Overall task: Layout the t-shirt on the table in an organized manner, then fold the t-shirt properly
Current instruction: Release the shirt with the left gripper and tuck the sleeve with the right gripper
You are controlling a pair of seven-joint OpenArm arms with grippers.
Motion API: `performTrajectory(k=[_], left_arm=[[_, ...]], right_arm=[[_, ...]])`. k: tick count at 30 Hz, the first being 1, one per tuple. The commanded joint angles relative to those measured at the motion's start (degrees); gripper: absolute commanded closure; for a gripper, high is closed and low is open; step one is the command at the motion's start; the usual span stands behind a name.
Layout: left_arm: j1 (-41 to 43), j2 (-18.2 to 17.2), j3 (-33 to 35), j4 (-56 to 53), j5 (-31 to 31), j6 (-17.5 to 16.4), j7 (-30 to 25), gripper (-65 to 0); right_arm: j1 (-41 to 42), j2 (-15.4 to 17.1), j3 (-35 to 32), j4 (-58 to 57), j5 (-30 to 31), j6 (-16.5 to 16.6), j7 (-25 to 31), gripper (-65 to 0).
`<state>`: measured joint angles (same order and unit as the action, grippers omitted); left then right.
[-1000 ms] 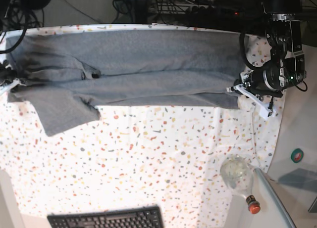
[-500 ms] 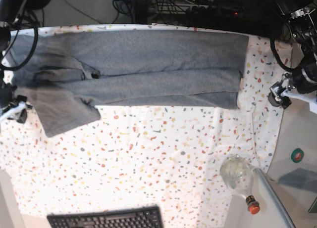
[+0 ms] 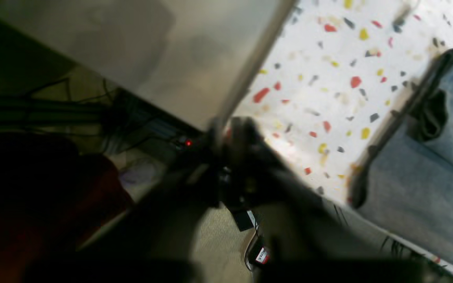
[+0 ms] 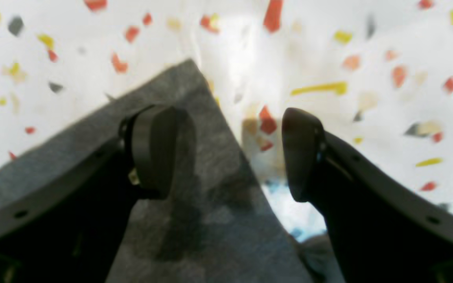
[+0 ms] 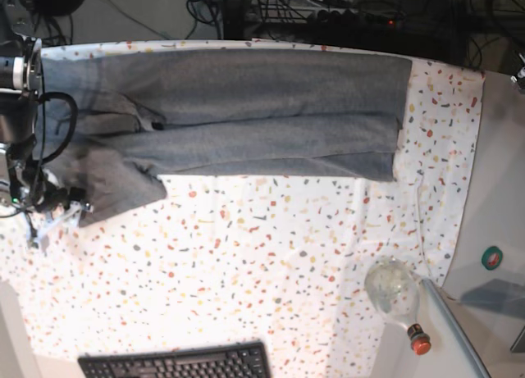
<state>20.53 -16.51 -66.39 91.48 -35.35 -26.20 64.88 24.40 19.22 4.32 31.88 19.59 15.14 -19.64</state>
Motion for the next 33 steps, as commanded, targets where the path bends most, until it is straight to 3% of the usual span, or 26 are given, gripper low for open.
performTrajectory(k=[1, 16, 17, 18, 20, 22, 24, 27, 33], left_arm=[[0.3, -1.1, -1.3, -0.7, -0.5, -0.2, -0.7, 0.0], [0.2, -1.1, -1.7, -2.7, -0.4, -0.2, -0.7, 0.0], [0.2, -1.1, -1.7, -2.7, -0.4, -0.2, -0.7, 0.0], [0.2, -1.1, -1.7, -2.7, -0.4, -0.2, -0.7, 0.0], [0.2, -1.1, -1.7, -2.7, -0.4, -0.2, -0.7, 0.0], [0.2, -1.1, -1.7, -2.7, -0.4, -0.2, -0.7, 0.0], [0.0, -1.1, -1.7, -2.7, -0.4, -0.2, -0.7, 0.0], [-0.3, -1.2, -1.7, -2.8, -0.4, -0.2, -0.7, 0.0], [-1.8, -1.4, -1.6, -2.7, -0.3, 0.0, -0.7, 0.0]], right_arm=[[1.8, 1.1, 0.1, 0.8, 0.6, 0.2, 1.5, -39.8], [1.7, -2.3, 0.5, -8.8, 0.6, -0.1, 11.2, -38.0], [1.6, -2.4, 0.5, -8.8, 0.6, -0.1, 11.1, -33.5], [1.2, -2.4, 0.5, -8.8, 0.6, -0.1, 11.1, -24.9], [1.1, -2.4, 0.5, -8.6, 0.6, 0.2, 11.1, -0.6], [1.1, -2.4, 0.7, -8.5, 0.8, 0.2, 11.0, 0.0], [1.0, -2.3, 2.2, -8.4, 0.8, 0.2, 9.3, 0.0], [-1.8, -2.1, 6.6, -2.4, 0.8, 0.3, 2.0, 0.0], [-16.7, -4.5, 10.9, 33.4, 0.8, 0.3, -11.4, 0.0]])
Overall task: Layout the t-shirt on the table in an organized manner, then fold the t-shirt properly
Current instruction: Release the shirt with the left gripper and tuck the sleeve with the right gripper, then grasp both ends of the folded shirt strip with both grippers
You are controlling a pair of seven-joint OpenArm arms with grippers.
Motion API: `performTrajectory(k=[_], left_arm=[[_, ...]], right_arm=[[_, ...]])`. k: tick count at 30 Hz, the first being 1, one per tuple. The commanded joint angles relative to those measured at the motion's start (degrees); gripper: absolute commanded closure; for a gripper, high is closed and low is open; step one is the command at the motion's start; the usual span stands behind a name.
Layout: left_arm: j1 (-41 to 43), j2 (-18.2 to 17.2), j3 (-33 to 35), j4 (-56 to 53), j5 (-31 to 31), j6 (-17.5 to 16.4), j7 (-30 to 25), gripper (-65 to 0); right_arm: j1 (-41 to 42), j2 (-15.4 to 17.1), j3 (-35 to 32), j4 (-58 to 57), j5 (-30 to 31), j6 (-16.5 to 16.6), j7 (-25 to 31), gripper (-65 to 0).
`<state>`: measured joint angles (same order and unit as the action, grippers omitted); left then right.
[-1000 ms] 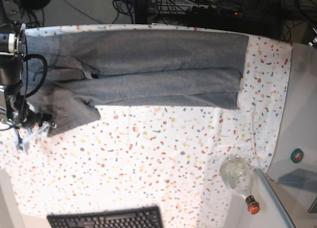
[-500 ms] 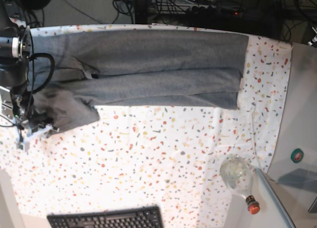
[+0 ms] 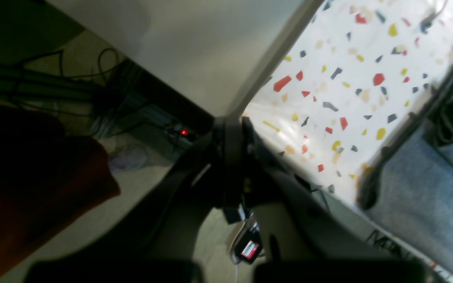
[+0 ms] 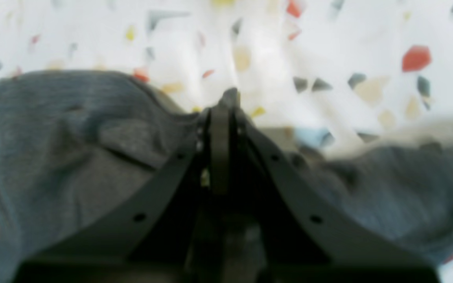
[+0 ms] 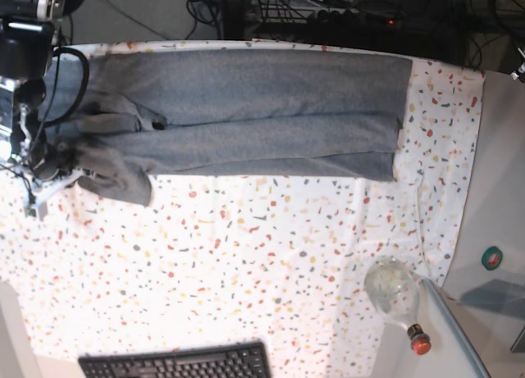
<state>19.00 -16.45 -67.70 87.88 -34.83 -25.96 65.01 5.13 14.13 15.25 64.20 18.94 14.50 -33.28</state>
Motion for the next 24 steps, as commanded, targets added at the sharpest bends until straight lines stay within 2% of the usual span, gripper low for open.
performTrajectory(k=[1, 5, 9, 13, 24], left_arm=[[-0.4, -1.4, -0.3, 0.8, -0.7, -0.1, -0.8, 0.0], [-2.1, -1.4, 3.0, 1.3, 3.5, -0.1, -0.8, 0.0], [-4.5, -1.2, 8.1, 1.5, 9.2, -0.3, -0.8, 0.0], [-6.1, -1.1, 10.0, 1.4, 10.3, -0.3, -0.8, 0.0], [-7.5, -1.2, 13.3, 1.2, 10.4, -0.2, -0.8, 0.0]], right_arm=[[0.5, 0.2, 0.0, 5.8, 1.4, 0.9, 0.3, 0.0], [-7.1, -1.1, 0.1, 21.9, 1.4, 0.9, -7.3, 0.0], [-15.4, -2.8, 0.1, 32.6, 1.4, 0.8, -9.2, 0.0], [-21.5, -4.2, 0.1, 36.7, 1.4, 0.8, -8.8, 0.0], [-28.5, -4.4, -0.3, 38.3, 1.4, 0.8, -8.8, 0.0]])
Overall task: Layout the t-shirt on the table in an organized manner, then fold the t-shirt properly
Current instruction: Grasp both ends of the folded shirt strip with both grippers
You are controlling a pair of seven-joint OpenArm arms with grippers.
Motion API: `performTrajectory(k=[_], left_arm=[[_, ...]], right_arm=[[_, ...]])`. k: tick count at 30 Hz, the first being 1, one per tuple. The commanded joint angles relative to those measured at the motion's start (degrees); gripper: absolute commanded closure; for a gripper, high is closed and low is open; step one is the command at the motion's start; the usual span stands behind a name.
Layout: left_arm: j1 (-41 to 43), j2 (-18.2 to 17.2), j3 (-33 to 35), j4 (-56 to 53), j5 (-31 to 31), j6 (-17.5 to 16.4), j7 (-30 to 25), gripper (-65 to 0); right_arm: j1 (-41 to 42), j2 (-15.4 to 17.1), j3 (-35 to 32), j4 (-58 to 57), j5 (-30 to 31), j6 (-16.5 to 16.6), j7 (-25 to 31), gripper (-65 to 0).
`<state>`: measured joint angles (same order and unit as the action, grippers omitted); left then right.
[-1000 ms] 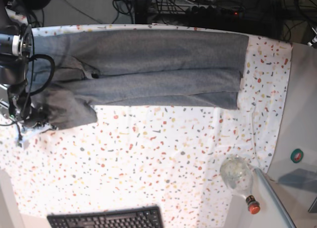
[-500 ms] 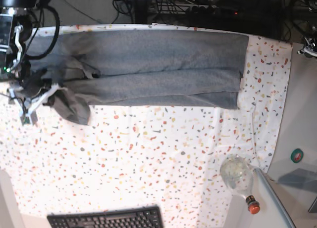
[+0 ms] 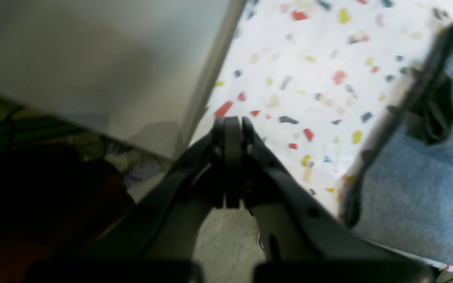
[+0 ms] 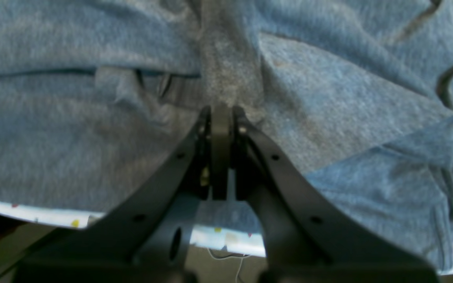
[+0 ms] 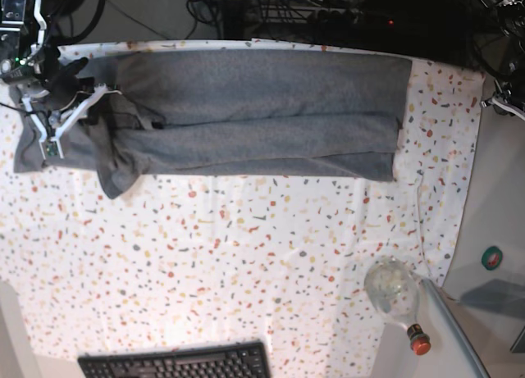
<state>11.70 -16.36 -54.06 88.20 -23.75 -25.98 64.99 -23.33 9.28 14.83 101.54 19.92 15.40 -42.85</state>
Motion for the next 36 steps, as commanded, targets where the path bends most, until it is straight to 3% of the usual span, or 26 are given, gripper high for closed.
performTrajectory(k=[1, 9, 18, 23, 24, 27, 29, 31, 33, 36], left_arm=[[-0.2, -1.3, -0.3, 0.8, -0.6, -0.2, -0.9, 0.0], [-0.2, -1.4, -0.3, 1.0, -0.6, -0.2, -0.9, 0.0], [0.5, -1.4, -0.2, 1.1, -0.6, -0.2, -0.8, 0.0], [2.1, -1.2, 3.0, 3.2, -1.1, -0.4, -0.8, 0.0], [2.7, -0.7, 3.7, 5.1, -1.1, -0.4, -0.8, -4.6], [2.8, 3.0, 4.1, 11.5, -1.1, -0.4, -0.7, -25.2], [2.8, 5.0, 4.4, 15.0, -1.2, -0.5, -0.6, -38.8], [2.8, 6.9, 5.1, 16.6, -2.8, -2.5, -0.5, -51.8], [2.8, 7.3, 7.2, 15.9, -6.5, -6.2, -0.5, -59.7], [2.3, 7.5, 10.9, 10.0, -9.6, -7.9, -1.1, -60.1]], right_arm=[[-0.5, 0.0, 0.1, 1.5, 0.4, -0.1, 0.8, 0.0], [-4.2, -2.5, -1.2, 5.8, 0.4, 0.0, 0.3, 0.0], [-4.5, -3.2, -3.6, 4.2, 0.4, 0.0, 0.4, 0.0], [-4.6, -3.2, -3.3, 4.8, 0.5, 0.0, 0.3, 0.0], [-4.7, -3.2, -3.1, 5.6, 0.5, 0.0, -0.1, 0.0], [-5.5, -3.3, -3.1, 8.1, 0.5, 0.0, -1.5, -25.1], [-5.8, -4.6, -3.0, 9.3, 0.5, 0.0, -1.0, -36.3], [-5.8, -5.5, -1.4, 9.5, 0.5, 0.0, -0.1, -38.6], [-5.5, -5.7, -0.4, 9.5, 0.5, 0.0, 0.3, -37.5], [-5.0, -5.9, 0.4, 9.5, 0.5, 0.0, 0.4, -37.5]])
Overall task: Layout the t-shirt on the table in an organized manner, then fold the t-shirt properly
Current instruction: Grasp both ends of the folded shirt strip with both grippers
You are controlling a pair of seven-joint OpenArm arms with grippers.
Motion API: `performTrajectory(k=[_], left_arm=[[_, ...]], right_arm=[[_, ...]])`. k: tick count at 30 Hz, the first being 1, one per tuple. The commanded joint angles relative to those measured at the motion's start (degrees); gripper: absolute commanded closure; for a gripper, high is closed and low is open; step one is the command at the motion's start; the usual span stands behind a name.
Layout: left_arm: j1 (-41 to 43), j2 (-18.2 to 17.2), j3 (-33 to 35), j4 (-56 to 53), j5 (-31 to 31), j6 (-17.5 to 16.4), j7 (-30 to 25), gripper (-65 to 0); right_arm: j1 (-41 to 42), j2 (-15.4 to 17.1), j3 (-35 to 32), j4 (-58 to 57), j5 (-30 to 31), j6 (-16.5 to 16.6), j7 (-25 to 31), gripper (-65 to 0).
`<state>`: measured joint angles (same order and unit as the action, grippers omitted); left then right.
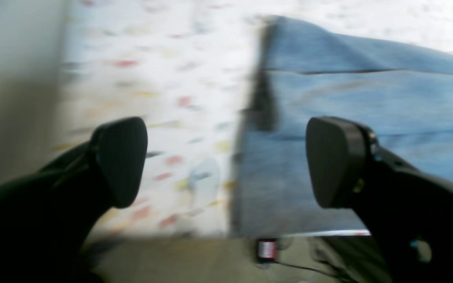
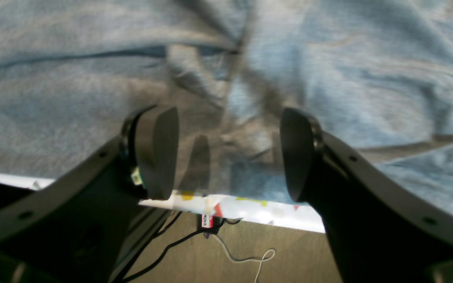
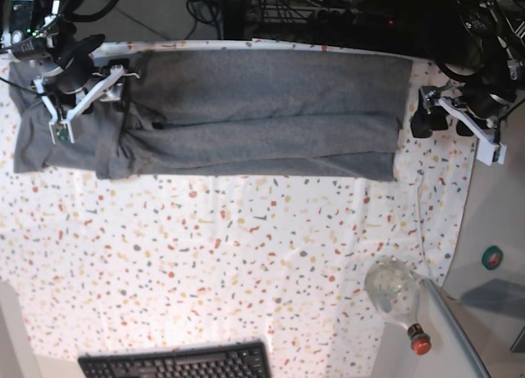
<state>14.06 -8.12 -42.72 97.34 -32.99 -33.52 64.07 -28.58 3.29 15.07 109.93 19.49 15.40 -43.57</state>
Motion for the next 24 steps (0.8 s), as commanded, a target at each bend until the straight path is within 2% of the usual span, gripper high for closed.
performTrajectory(k=[1, 7, 12, 16, 20, 24], left_arm=[[-0.4, -0.7, 0.7, -1.8, -0.4, -0.4, -1.6, -59.9], [-3.0, -1.0, 7.4, -13.4, -0.4, -0.3, -11.0, -59.9], [-5.7, -1.0, 10.7, -21.3, -0.4, -0.3, -14.8, -59.9], [-6.5, -1.0, 10.1, -25.6, -0.3, -0.3, -15.3, -58.4], [-6.6, -1.0, 8.5, -28.4, -0.3, -0.3, -15.3, -48.2], [-6.6, -1.0, 8.7, -29.1, -0.3, -0.3, -15.3, -29.3]], right_arm=[[0.4, 0.1, 0.3, 1.1, 1.0, 0.0, 1.2, -37.5], [0.7, 0.3, 0.3, 1.1, 1.0, 0.0, 1.2, -37.5], [0.7, 0.3, 0.3, 1.1, 1.0, 0.0, 1.2, -37.5], [0.7, 0.5, 0.3, 1.1, 1.0, 0.0, 1.2, -37.5], [0.7, 0.6, 0.3, 1.1, 0.9, 0.0, 1.2, -37.5], [0.7, 0.5, 0.3, 1.1, 0.9, 0.0, 1.2, -37.4]])
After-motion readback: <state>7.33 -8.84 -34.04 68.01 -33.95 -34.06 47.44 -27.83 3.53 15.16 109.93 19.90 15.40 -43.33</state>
